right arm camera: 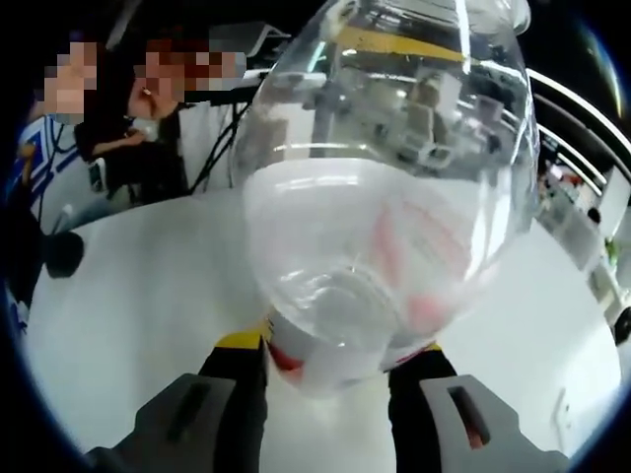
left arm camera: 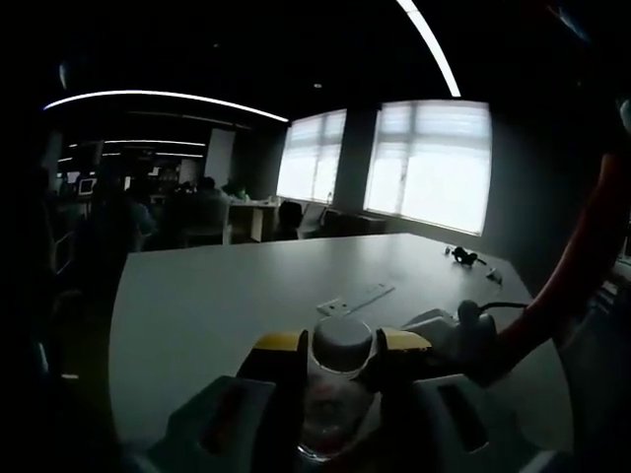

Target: Arrange the tabletop items into an orderly group along one side of the table until the central work area is clear of visible clutter.

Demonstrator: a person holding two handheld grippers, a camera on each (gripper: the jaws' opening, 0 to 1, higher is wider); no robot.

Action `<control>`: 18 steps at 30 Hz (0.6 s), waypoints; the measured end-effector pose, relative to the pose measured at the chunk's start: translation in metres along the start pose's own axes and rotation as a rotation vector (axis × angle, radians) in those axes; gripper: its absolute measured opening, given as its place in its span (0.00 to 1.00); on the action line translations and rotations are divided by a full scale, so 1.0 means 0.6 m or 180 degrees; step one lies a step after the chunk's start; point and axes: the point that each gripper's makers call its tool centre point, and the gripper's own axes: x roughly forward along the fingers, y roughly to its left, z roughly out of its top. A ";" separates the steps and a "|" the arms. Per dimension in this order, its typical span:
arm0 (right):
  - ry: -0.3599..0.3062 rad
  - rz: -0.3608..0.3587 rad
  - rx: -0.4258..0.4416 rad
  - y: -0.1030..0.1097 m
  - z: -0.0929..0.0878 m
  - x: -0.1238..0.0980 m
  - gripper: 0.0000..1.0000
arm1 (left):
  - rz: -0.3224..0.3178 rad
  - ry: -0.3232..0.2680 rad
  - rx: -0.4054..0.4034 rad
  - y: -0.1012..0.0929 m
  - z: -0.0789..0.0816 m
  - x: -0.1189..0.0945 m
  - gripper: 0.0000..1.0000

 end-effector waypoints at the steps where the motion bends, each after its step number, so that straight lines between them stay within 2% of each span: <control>1: -0.0013 0.0005 0.0022 0.000 0.002 -0.003 0.44 | 0.0004 -0.0005 -0.0003 0.001 0.001 0.000 0.27; 11: -0.0139 0.0013 0.0126 -0.004 0.020 -0.027 0.44 | 0.0024 -0.0042 0.0019 -0.004 0.011 -0.010 0.30; 13: -0.0178 0.0007 0.0160 0.000 0.021 -0.037 0.45 | 0.0056 -0.0034 0.0141 -0.008 0.012 -0.018 0.35; 16: -0.0174 -0.0003 0.0143 0.009 0.014 -0.053 0.45 | 0.0071 -0.0037 0.0106 -0.016 0.012 -0.032 0.39; 18: -0.0200 0.0012 0.0246 0.018 0.006 -0.066 0.45 | 0.0124 -0.0005 0.0156 -0.020 0.007 -0.043 0.41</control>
